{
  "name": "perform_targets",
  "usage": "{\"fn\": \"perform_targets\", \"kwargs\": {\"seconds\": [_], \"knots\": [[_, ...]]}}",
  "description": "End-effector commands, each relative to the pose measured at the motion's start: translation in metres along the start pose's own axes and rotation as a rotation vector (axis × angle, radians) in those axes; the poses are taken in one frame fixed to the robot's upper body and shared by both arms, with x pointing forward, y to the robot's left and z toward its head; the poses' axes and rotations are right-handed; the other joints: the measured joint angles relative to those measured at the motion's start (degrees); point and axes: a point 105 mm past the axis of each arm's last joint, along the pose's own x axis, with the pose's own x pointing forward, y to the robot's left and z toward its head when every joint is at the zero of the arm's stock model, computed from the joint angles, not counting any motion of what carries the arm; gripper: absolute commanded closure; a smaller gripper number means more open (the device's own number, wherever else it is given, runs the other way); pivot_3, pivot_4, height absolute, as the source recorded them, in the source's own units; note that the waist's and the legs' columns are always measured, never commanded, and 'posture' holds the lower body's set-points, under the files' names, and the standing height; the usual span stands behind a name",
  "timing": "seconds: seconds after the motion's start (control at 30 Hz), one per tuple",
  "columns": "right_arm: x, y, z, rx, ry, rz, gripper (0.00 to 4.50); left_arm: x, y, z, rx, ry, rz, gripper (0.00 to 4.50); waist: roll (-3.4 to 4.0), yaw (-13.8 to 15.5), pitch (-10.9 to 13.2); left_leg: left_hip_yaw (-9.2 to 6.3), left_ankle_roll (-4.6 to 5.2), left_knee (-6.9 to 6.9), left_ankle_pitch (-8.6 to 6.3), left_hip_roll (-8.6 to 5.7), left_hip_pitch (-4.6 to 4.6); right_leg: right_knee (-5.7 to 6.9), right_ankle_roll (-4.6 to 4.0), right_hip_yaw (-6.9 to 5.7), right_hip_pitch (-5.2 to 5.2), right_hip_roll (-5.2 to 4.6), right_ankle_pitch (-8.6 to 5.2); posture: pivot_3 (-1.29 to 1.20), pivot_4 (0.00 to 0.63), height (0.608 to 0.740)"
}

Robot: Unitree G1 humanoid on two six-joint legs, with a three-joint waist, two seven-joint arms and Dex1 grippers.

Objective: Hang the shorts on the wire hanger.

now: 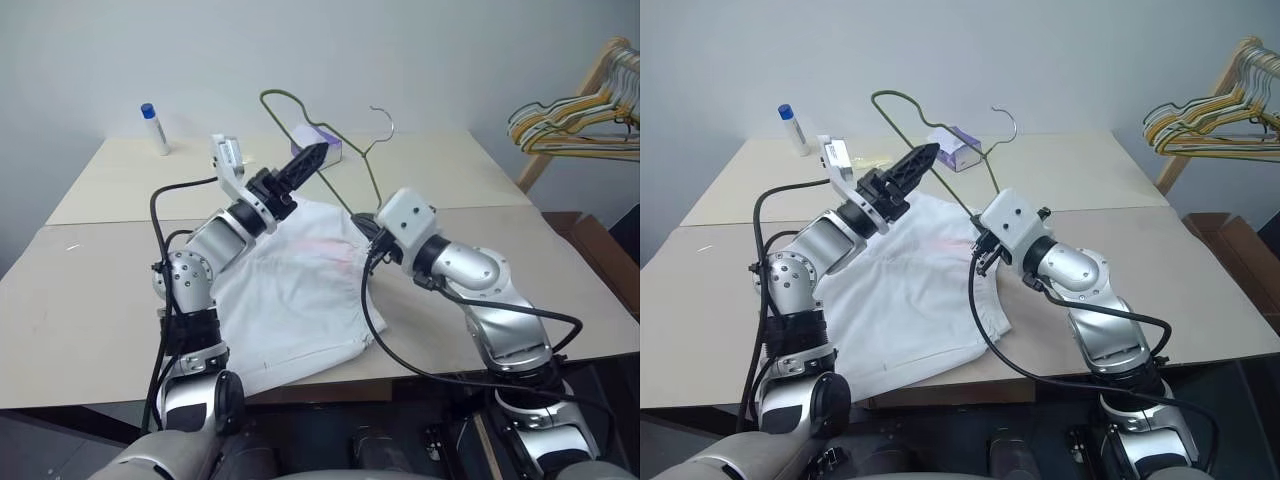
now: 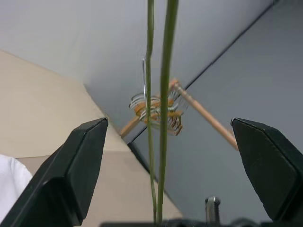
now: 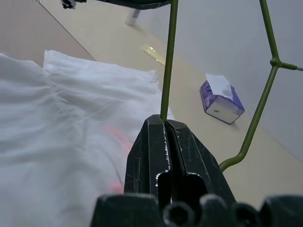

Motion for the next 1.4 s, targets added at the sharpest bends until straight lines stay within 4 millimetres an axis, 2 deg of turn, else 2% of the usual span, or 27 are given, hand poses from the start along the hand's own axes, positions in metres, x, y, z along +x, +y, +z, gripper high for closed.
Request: {"fn": "perform_targets", "kwargs": {"seconds": [0.03,0.13,0.43,0.47,0.63,0.73,0.9,1.0,1.03,1.1,1.17,1.23,1.4], "knots": [[-0.004,0.0,0.019,-0.057,-0.076,-0.003,4.5,0.005,-0.014,0.008,-0.001,-0.028,-0.047,0.38,0.0,-0.06,0.0,0.0,0.0,0.0,0.0,0.0,0.0,0.0,0.0,0.0,0.0,0.0,0.0,-0.05,0.0,0.74],[-0.004,0.0,0.017,-0.062,-0.069,-0.006,4.5,0.007,-0.012,0.004,-0.005,-0.009,-0.034,1.22,0.0,-0.16,0.0,0.0,0.0,-0.01,0.0,0.0,0.0,-0.02,0.0,0.0,-0.01,0.0,0.0,-0.05,0.0,0.74],[-0.003,0.001,0.016,-0.094,-0.068,-0.018,4.5,0.009,-0.009,-0.003,-0.025,0.005,-0.017,4.29,0.0,-0.14,0.0,0.0,-0.01,-0.01,0.0,-0.01,0.0,-0.03,0.0,0.0,-0.01,0.0,0.0,-0.05,0.0,0.74],[-0.003,0.001,0.016,-0.096,-0.069,-0.019,4.5,0.009,-0.009,-0.003,-0.025,0.002,-0.017,4.45,0.0,-0.15,0.0,0.0,-0.01,-0.01,0.0,-0.01,-0.01,-0.03,0.0,0.0,-0.01,0.0,0.0,-0.05,0.0,0.74],[-0.003,-0.002,0.018,-0.142,-0.091,-0.047,4.5,0.008,-0.008,0.0,-0.001,-0.013,-0.014,4.45,0.0,-0.13,0.0,0.0,-0.01,-0.01,0.0,-0.01,-0.01,-0.04,0.0,0.0,0.0,0.0,0.0,-0.06,0.0,0.74],[-0.004,0.001,0.019,-0.15,-0.1,-0.008,3.71,0.008,-0.009,0.001,0.023,-0.012,-0.027,4.5,0.0,-0.14,0.0,0.0,-0.01,-0.01,0.0,-0.02,-0.01,-0.04,0.0,0.0,0.0,0.0,0.0,-0.05,0.0,0.74],[-0.008,-0.009,0.027,-0.197,-0.111,-0.03,1.98,0.004,-0.008,0.006,0.071,-0.031,-0.049,4.5,0.0,-0.14,0.0,0.01,-0.01,-0.01,0.01,-0.02,-0.01,-0.05,0.0,0.0,0.0,0.0,0.0,-0.06,0.0,0.74],[-0.015,-0.014,0.03,-0.167,-0.111,-0.011,0.9,-0.007,-0.009,0.015,0.15,-0.009,-0.099,4.5,0.0,-0.36,0.0,0.01,-0.01,-0.02,0.01,-0.02,0.0,-0.04,-0.01,0.0,0.0,0.01,0.0,-0.05,0.0,0.74],[-0.021,-0.016,0.033,-0.104,-0.124,0.027,0.58,-0.014,-0.012,0.022,0.185,0.005,-0.137,4.5,0.0,-0.45,0.0,0.01,-0.01,-0.03,0.01,-0.02,0.0,-0.04,-0.01,0.0,-0.02,0.01,0.0,-0.05,0.0,0.74],[-0.034,-0.016,0.038,0.011,-0.148,0.12,0.58,-0.027,-0.018,0.033,0.249,0.032,-0.215,4.5,0.02,-0.68,0.01,0.01,-0.01,-0.04,0.01,-0.01,0.0,-0.04,-0.01,0.0,-0.04,0.02,0.0,-0.05,0.0,0.74],[-0.045,-0.012,0.039,0.02,-0.127,0.245,0.58,-0.041,-0.025,0.045,0.285,0.035,-0.3,4.5,0.02,-0.65,0.02,0.0,-0.01,-0.05,0.0,-0.01,-0.02,-0.05,-0.01,-0.02,-0.04,0.02,-0.01,-0.04,0.0,0.74],[-0.053,-0.013,0.038,0.108,-0.093,0.346,0.58,-0.055,-0.032,0.054,0.311,0.041,-0.379,4.5,0.03,-0.59,0.02,0.0,-0.01,-0.04,0.0,0.0,-0.01,-0.12,0.0,-0.04,0.02,0.01,-0.01,-0.04,0.0,0.74],[-0.063,-0.012,0.027,0.386,-0.039,0.571,0.58,-0.089,-0.059,0.078,0.303,0.001,-0.63,4.5,0.01,-0.26,0.03,0.01,0.0,-0.04,0.0,0.02,0.08,-0.1,-0.02,-0.07,0.1,0.01,-0.03,-0.02,0.0,0.74]]}}
